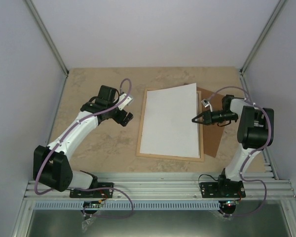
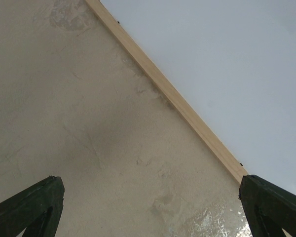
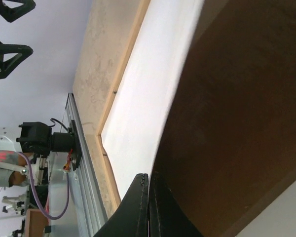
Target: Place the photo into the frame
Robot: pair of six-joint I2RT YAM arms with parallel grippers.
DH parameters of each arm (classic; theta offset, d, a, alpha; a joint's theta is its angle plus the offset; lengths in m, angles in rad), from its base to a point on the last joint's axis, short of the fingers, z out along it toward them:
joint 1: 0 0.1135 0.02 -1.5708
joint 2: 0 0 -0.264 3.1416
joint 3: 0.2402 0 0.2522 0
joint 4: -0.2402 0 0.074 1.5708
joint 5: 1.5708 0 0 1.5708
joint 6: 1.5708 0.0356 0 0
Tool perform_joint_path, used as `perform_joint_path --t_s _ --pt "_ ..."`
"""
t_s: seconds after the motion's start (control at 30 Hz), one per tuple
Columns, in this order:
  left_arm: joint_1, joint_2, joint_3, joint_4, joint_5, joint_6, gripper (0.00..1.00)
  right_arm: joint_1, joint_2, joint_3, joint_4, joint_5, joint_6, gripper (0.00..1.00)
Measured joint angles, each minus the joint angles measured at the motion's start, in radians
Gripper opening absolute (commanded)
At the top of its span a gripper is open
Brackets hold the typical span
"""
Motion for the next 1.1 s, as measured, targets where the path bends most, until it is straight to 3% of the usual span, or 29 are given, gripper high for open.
perform_joint_path --t_s 0.3,0.37,0.47,0.67,0.77,0.93,1.1 --pt "0.0 0.008 0.0 0.0 -0.003 0.0 0.99 0.0 0.073 -0.003 0.037 0.011 0.076 0.01" --pt "0.0 0.01 -0.002 0.0 -0.003 0.0 0.99 0.0 0.094 -0.003 0.047 0.019 0.088 0.04" --pt "0.0 0.011 -0.003 0.0 -0.004 0.0 0.99 0.0 0.104 -0.002 0.056 0.035 0.107 0.16" --pt "0.0 0.011 -0.009 0.0 -0.009 0.0 0.99 0.0 0.101 0.004 0.064 0.092 0.148 0.56" --pt "0.0 0.011 -0.01 0.0 -0.012 0.0 0.99 0.0 0.077 0.006 0.066 0.146 0.16 0.66" --pt "0.0 0.011 -0.01 0.001 -0.016 0.0 0.99 0.0 -0.003 0.022 0.055 0.257 0.164 0.7" --pt "0.0 0.011 -0.01 0.002 -0.019 -0.004 0.99 -0.019 -0.072 0.036 0.051 0.362 0.151 0.64"
